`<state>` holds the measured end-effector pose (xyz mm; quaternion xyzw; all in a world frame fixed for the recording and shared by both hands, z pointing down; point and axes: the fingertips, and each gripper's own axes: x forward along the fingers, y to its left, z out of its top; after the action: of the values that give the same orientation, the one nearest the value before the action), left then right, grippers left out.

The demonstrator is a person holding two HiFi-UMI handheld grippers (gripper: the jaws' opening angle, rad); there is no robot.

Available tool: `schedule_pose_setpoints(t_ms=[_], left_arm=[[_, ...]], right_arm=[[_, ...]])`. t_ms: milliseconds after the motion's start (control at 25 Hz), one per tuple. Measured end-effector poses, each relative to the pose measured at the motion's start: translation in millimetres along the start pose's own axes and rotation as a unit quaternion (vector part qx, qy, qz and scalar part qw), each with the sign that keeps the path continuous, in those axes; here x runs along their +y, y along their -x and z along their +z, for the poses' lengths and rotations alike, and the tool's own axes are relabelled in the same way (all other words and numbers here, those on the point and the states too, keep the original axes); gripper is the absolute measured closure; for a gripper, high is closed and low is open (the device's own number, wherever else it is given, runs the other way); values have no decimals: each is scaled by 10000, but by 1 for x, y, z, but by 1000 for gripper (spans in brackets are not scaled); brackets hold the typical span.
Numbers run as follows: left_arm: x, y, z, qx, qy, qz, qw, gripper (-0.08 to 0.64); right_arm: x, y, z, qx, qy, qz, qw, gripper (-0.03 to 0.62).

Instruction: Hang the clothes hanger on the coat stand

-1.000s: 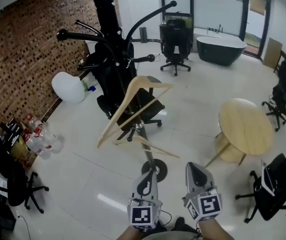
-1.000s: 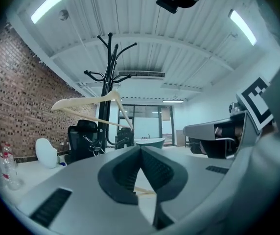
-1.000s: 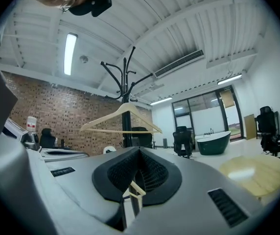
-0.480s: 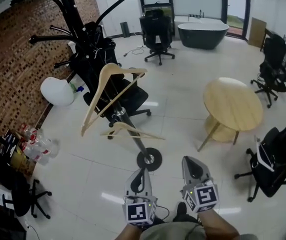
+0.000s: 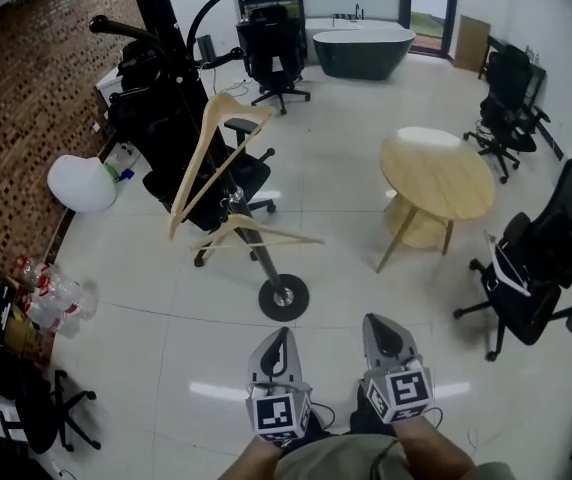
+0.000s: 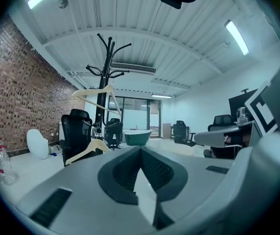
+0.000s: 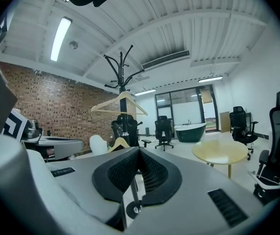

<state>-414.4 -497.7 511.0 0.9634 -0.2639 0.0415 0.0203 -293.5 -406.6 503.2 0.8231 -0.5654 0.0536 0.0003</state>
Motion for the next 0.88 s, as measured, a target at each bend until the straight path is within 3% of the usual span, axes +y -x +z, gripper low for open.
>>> schedule_pose_setpoints(t_ms=[160, 360, 600, 880], left_arm=[[8, 20, -3, 43, -86, 122, 9999, 548], [-23, 23, -19, 180, -21, 243, 9995, 549], [-85, 18, -42, 469, -105, 74, 9988, 548], [-90, 9, -43, 482, -107, 154, 9987, 548]], right_arm=[[-1, 22, -13, 142, -205, -166, 9996, 604], [-31, 47, -25, 192, -448, -178, 9987, 604], [-82, 82, -36, 405, -417, -351, 9977, 604], [-110, 89, -34, 394, -348, -544, 9971, 604]])
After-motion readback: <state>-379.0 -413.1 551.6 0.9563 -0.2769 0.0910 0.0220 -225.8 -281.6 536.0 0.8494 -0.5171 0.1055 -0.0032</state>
